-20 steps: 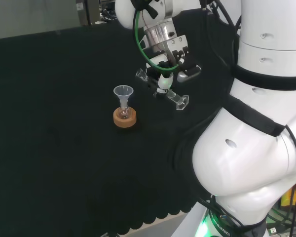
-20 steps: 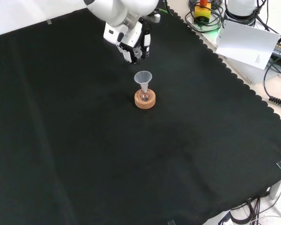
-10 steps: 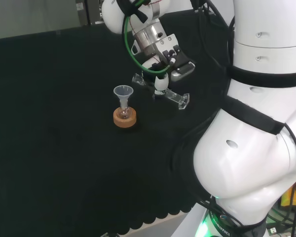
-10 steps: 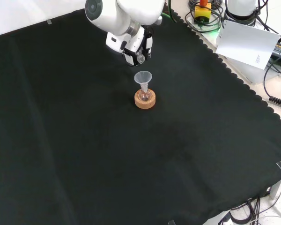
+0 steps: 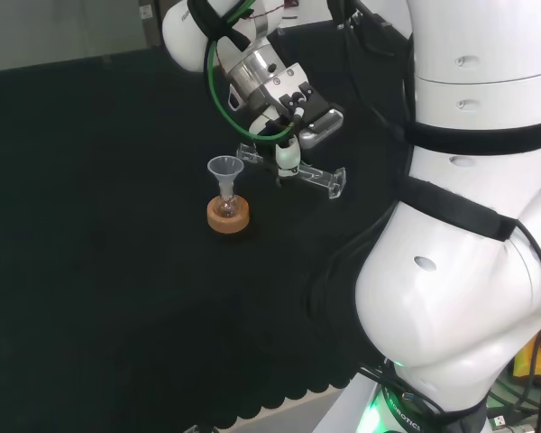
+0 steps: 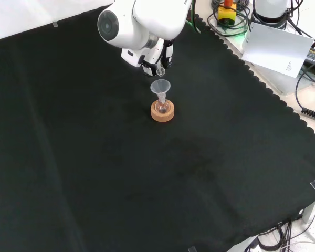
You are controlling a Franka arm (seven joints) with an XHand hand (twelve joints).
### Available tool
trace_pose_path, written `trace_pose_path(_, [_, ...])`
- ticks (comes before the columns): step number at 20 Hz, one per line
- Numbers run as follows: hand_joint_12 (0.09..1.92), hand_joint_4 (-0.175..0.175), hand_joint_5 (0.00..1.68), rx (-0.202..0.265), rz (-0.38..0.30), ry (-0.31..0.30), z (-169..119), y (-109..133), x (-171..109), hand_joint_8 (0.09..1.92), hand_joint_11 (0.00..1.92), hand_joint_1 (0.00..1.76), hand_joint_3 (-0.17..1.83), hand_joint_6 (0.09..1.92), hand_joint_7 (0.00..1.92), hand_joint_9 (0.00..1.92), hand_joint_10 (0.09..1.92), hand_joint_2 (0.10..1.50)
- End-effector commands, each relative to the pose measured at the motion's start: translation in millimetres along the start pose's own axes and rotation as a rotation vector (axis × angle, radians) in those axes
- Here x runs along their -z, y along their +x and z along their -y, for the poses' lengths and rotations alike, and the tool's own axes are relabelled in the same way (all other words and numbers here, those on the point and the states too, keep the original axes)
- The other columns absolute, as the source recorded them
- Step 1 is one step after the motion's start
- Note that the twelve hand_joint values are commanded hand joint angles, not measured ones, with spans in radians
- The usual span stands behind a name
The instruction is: Pour the water from the graduated cylinder into the round-bottom flask.
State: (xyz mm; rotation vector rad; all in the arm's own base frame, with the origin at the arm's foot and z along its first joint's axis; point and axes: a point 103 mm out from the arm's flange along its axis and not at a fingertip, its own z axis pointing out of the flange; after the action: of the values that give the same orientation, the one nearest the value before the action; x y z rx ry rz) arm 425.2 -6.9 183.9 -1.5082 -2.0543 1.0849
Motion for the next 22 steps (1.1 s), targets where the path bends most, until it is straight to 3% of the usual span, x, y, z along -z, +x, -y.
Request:
trace_pose_path(1, [0.71,-0.175,1.1,-0.054,0.091,0.044,1.5,5.6,3.4,0.78,1.21,1.28,0.0,0.81,1.14,1.49,0.09,1.05])
trace_pose_path(10, [0.71,-0.175,1.1,-0.156,0.139,0.129,2.4,10.2,9.8,0.78,1.21,1.28,0.0,0.82,1.14,1.49,0.09,1.05])
trace_pose_path(22, [0.7,-0.175,1.08,-0.209,0.164,0.16,9.6,17.5,24.6,0.81,1.22,1.28,0.0,0.84,1.12,1.49,0.09,1.06])
